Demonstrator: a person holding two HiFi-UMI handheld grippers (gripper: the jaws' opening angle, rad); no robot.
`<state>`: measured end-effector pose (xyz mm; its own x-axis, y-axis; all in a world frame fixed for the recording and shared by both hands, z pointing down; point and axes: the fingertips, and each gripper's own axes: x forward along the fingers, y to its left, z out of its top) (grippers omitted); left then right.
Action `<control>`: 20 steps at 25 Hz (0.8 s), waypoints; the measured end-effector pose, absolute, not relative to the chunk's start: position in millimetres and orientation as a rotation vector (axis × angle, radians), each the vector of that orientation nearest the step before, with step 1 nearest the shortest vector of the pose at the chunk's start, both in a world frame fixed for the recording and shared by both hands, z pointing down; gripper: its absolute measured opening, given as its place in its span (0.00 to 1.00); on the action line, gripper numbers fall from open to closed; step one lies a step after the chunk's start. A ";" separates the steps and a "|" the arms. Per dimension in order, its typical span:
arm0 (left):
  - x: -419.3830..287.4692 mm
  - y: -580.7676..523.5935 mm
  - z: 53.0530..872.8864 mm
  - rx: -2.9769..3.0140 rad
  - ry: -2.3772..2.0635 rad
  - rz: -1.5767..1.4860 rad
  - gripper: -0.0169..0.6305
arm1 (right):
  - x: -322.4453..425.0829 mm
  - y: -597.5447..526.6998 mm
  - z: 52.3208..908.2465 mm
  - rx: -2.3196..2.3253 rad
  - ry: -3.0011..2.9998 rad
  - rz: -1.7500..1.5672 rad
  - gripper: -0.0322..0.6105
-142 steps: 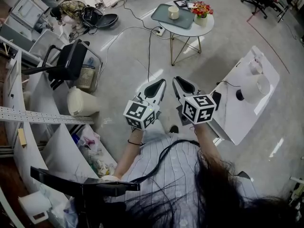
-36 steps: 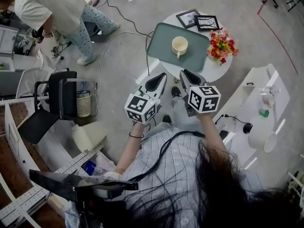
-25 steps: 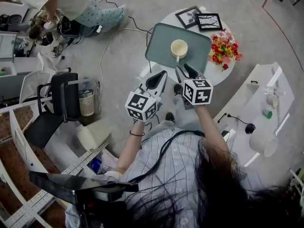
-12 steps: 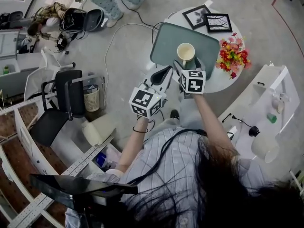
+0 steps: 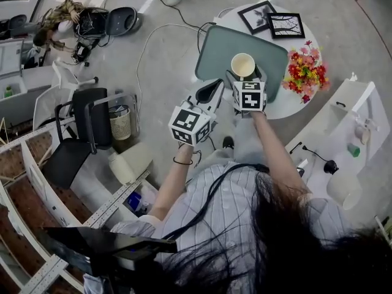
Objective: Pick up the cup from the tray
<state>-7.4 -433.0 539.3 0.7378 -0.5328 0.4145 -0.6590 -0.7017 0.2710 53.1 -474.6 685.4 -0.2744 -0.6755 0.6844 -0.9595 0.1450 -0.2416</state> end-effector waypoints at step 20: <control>-14.6 -436.2 554.5 2.489 -0.927 0.462 0.05 | 52.8 -491.9 693.5 1.467 -2.034 0.778 0.70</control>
<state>-14.6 -436.2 554.5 0.7192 -0.5297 0.4495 -0.6777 -0.6774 0.2861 52.8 -491.9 693.5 -0.2859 -0.6633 0.6916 -0.9555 0.2519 -0.1534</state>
